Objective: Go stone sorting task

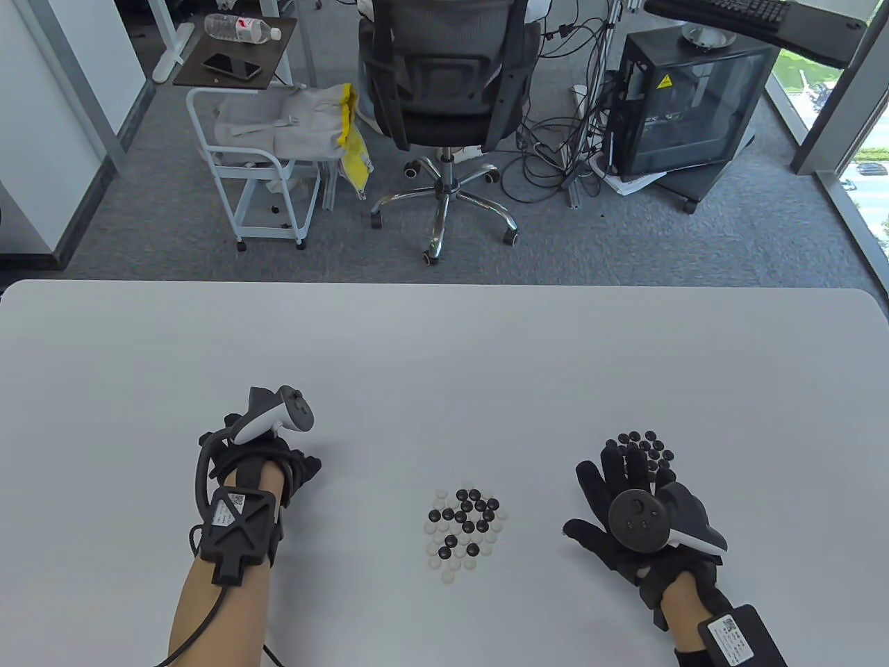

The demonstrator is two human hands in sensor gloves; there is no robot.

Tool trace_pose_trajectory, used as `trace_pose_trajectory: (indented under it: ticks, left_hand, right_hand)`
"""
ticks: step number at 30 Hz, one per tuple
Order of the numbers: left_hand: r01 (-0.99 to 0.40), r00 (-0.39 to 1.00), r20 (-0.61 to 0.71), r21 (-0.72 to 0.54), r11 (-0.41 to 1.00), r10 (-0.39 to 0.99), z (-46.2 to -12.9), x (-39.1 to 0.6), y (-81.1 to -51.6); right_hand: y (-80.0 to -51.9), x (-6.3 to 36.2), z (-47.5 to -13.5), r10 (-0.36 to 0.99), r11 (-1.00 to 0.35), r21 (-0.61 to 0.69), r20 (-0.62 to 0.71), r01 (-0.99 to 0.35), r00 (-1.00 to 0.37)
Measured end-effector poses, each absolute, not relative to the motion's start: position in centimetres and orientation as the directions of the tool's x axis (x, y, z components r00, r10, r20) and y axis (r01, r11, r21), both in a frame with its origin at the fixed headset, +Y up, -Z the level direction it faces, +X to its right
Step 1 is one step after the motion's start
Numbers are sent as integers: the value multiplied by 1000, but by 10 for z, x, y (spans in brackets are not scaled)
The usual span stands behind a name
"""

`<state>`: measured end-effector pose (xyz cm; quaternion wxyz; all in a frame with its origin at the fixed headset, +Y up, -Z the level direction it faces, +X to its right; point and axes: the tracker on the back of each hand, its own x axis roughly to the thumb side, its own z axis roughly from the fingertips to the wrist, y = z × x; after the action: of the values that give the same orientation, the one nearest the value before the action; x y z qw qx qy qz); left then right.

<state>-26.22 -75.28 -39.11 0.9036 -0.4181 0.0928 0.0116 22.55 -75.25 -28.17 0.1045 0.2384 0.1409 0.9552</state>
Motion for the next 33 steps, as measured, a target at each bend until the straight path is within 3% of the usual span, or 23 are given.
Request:
trace_pose_trajectory:
  ticks: [6, 17, 27, 33]
  left_hand:
    - [-55, 995, -99, -719, 693, -23, -391, -240, -737]
    - [95, 946, 284, -698, 710, 154, -375, -135, -720]
    - [150, 883, 404, -725, 672, 238, -374, -66, -761]
    - [185, 896, 399, -735, 653, 195, -380, -59, -778]
  right_hand:
    - [-753, 225, -282, 266, -938, 321, 424, -131, -865]
    - [-752, 226, -282, 266, -938, 319, 422, -133, -867]
    - [-752, 227, -282, 272, -939, 314, 423, -142, -864]
    - [-751, 231, -282, 274, -939, 313, 418, -145, -866]
